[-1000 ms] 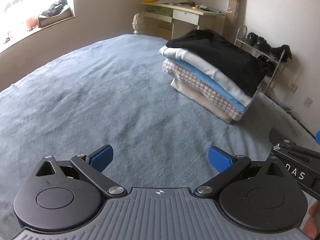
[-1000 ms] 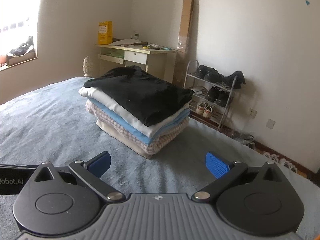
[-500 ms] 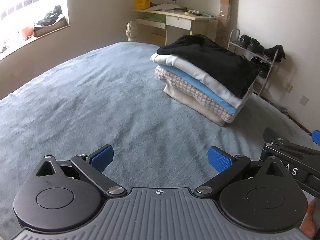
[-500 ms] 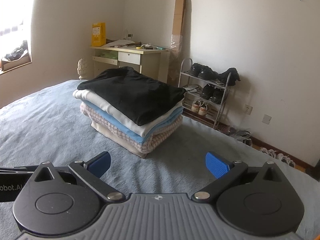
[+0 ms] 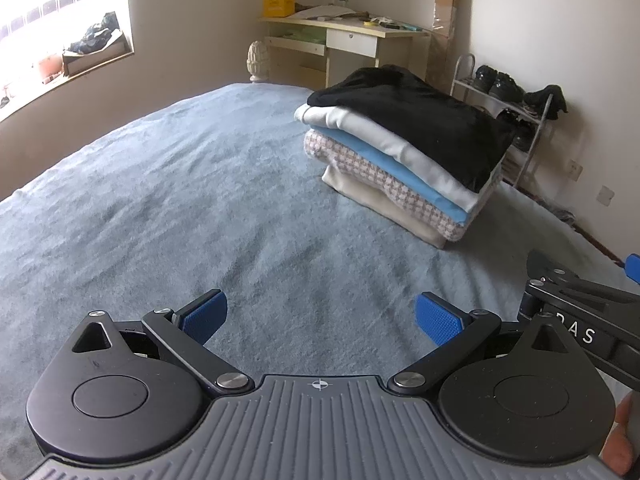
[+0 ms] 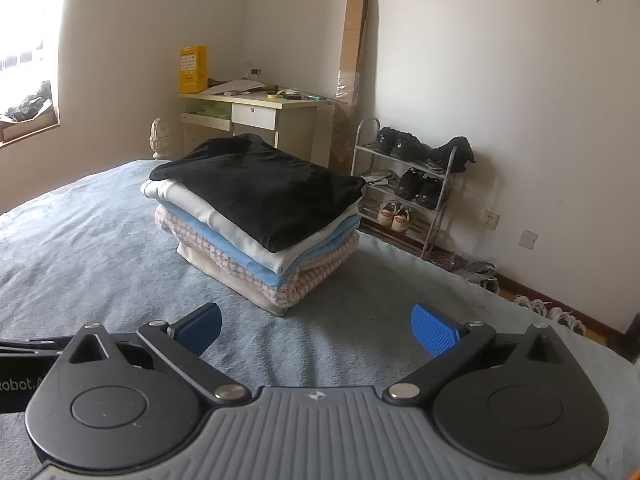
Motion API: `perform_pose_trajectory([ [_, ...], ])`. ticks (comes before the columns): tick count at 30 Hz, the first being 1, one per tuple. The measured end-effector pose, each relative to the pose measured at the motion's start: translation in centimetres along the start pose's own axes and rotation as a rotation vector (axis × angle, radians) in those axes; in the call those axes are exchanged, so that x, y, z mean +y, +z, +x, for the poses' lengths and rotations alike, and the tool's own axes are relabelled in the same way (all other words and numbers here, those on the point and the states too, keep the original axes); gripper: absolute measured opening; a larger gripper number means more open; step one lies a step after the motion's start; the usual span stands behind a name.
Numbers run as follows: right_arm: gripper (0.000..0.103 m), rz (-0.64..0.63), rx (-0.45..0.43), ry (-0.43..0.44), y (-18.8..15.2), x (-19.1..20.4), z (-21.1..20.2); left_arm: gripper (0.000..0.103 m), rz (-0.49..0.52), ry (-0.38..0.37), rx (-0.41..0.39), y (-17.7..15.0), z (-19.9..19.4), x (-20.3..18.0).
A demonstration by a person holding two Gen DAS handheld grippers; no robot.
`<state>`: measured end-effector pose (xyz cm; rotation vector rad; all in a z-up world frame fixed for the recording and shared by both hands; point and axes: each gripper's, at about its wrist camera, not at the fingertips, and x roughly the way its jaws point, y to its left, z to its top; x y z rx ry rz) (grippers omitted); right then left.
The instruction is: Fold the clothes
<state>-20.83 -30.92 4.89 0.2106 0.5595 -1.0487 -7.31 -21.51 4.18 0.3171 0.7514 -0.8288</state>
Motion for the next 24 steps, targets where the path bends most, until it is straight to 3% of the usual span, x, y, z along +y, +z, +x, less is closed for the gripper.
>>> perform_pose_trajectory([
  [24,0.103,0.028,0.027,-0.082,0.0,-1.0,0.8,0.102,0.027,-0.048,0.018,-0.9,0.3,-1.5],
])
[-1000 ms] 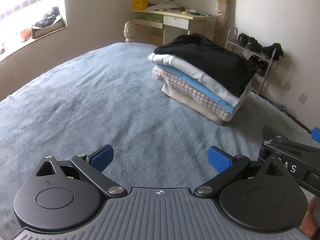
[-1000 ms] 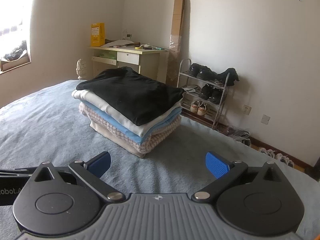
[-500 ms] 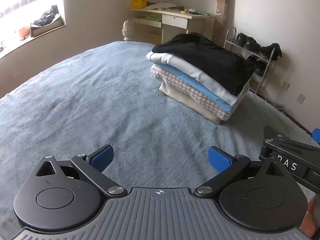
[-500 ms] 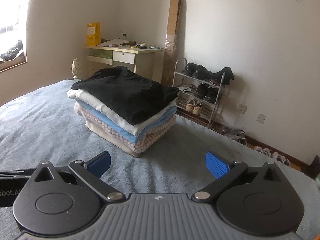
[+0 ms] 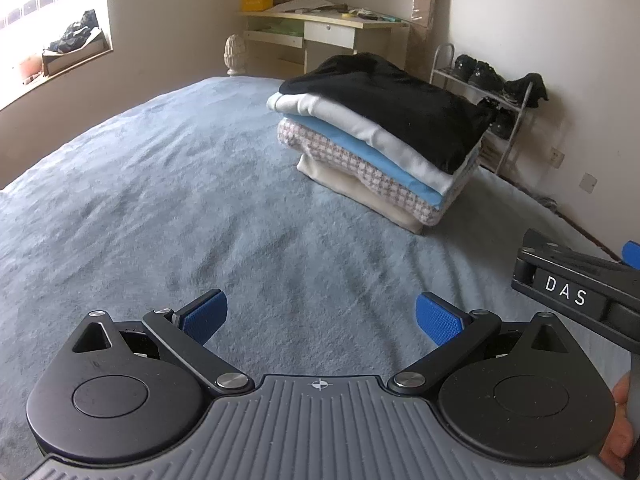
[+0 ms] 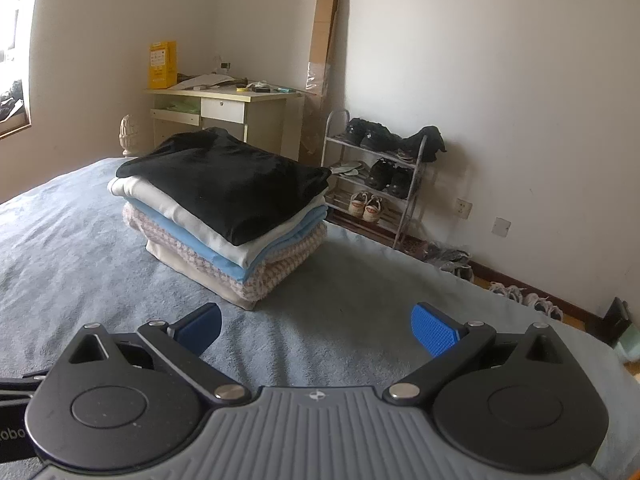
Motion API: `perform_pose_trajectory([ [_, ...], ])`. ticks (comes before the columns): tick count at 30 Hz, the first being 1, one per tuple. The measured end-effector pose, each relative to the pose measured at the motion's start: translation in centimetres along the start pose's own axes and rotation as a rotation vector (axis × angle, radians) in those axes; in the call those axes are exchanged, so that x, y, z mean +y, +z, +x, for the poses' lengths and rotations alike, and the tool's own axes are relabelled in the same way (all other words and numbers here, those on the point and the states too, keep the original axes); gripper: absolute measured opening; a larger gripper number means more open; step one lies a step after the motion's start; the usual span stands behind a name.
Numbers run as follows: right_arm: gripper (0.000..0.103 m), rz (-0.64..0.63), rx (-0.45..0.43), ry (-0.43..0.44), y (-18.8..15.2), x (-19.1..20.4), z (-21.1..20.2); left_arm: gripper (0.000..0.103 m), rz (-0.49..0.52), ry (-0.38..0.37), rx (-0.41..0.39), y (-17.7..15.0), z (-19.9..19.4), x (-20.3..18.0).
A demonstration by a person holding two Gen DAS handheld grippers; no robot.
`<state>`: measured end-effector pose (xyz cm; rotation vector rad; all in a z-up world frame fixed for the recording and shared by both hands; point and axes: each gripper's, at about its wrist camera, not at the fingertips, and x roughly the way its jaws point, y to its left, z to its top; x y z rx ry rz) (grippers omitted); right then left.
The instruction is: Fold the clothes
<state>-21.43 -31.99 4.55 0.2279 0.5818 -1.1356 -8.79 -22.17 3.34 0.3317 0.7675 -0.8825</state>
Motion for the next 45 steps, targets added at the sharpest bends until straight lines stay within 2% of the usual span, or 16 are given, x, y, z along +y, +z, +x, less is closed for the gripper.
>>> perform_pose_trajectory([
  [45,0.103,-0.007,0.031,0.0,-0.06,0.05,0.48,0.102,0.007,0.001,0.014,-0.01,0.05,-0.43],
])
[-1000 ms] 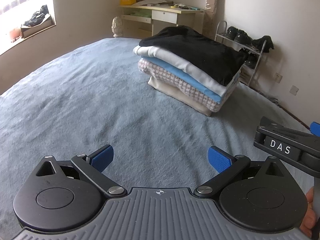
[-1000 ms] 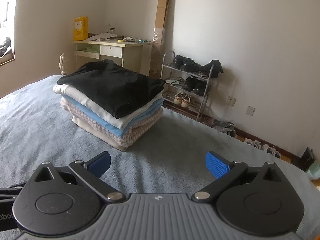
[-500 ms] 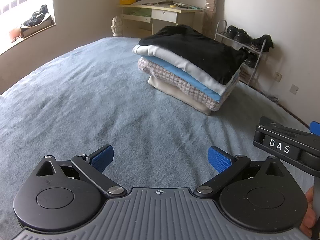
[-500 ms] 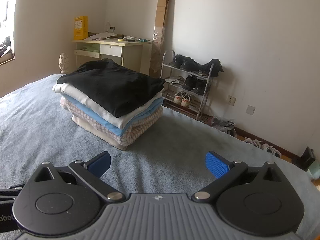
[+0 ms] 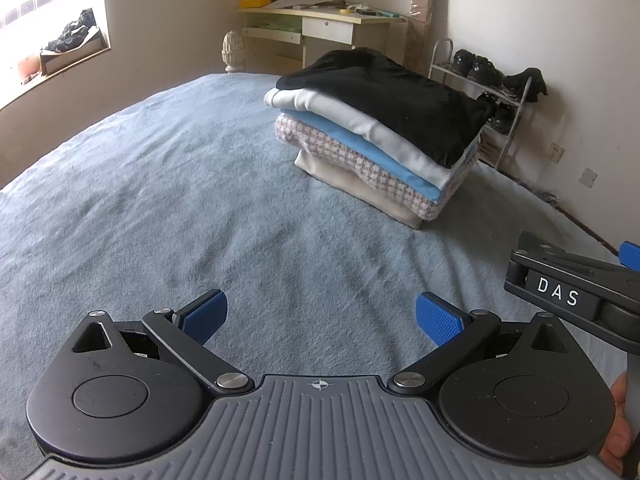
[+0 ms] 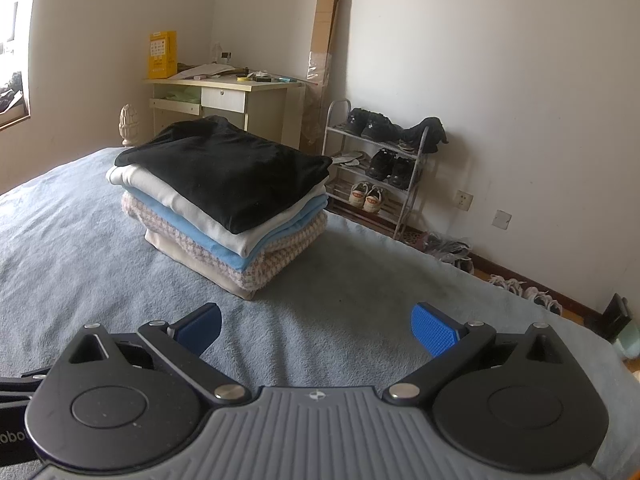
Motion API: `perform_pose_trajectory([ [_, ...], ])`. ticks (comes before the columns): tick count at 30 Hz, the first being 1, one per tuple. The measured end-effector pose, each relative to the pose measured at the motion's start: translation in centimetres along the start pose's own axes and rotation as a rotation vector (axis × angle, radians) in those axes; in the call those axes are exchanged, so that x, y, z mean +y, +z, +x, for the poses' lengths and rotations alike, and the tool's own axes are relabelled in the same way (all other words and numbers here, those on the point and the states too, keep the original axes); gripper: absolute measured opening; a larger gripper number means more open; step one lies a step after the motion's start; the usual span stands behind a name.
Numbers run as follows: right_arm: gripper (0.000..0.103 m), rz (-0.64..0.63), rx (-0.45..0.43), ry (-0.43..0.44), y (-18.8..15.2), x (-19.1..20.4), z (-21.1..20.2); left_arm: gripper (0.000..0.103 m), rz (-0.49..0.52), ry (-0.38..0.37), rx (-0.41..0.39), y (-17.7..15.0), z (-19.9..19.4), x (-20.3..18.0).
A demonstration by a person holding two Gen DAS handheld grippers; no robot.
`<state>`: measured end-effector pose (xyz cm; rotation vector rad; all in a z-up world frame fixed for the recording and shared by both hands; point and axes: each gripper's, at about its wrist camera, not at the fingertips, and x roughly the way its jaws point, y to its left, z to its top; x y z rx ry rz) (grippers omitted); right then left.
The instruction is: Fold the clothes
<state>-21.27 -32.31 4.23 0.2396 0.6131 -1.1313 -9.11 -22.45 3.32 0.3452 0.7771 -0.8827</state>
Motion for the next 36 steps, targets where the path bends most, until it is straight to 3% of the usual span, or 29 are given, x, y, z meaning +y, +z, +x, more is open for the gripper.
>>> perform_pose_trajectory([
  [36,0.103,0.002,0.006,0.003,-0.17,-0.04,0.07,0.102,-0.009,-0.004,0.017,0.05,0.09,0.06],
])
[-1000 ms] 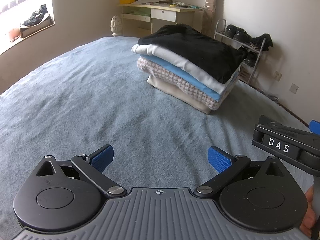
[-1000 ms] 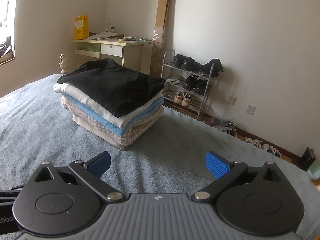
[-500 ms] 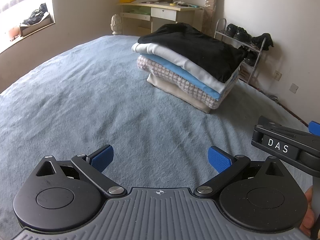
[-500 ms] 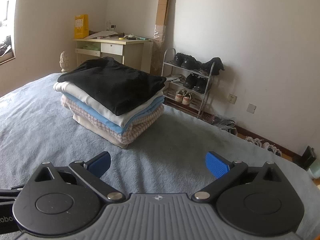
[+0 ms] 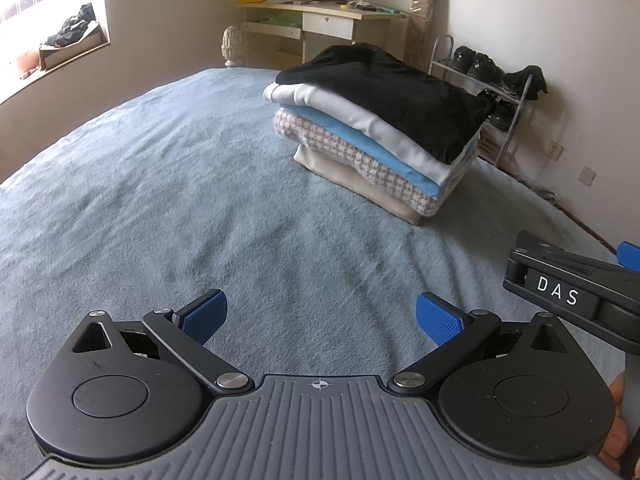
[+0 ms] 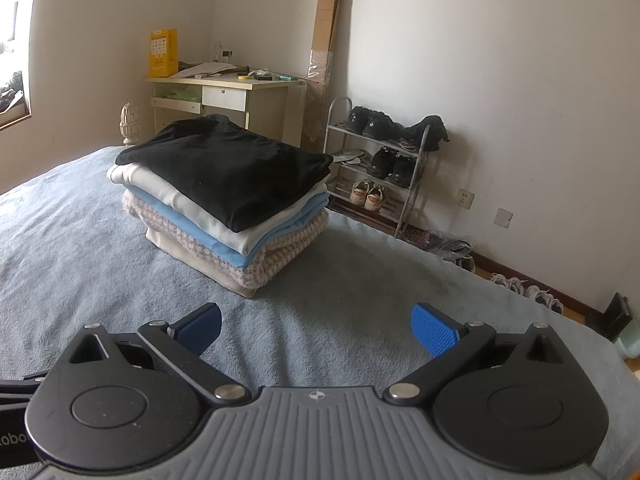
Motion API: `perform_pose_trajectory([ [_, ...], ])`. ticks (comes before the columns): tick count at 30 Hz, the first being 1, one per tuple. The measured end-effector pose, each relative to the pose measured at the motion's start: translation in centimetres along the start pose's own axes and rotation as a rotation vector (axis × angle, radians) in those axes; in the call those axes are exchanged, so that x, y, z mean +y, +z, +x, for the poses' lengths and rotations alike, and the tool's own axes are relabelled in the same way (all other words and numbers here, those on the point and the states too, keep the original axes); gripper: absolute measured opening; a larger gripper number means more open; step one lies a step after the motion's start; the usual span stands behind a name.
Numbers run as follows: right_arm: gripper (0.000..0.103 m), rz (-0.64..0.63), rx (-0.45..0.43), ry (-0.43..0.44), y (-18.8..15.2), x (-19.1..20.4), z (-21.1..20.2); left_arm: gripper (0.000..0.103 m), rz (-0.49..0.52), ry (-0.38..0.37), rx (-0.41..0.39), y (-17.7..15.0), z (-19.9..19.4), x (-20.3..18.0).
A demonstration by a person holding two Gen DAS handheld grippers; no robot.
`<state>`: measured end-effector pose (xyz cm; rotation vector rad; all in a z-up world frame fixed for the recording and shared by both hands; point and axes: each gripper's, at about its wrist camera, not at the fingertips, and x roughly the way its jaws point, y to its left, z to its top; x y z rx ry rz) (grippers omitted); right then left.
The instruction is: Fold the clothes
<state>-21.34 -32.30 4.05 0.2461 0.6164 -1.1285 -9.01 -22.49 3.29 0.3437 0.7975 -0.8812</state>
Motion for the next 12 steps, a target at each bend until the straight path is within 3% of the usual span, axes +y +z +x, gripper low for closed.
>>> perform_pose_trajectory([
  [12,0.103,0.002,0.0,0.0,-0.03,-0.07,-0.17,0.102,0.002,0.001,0.001,-0.06,-0.04,-0.11],
])
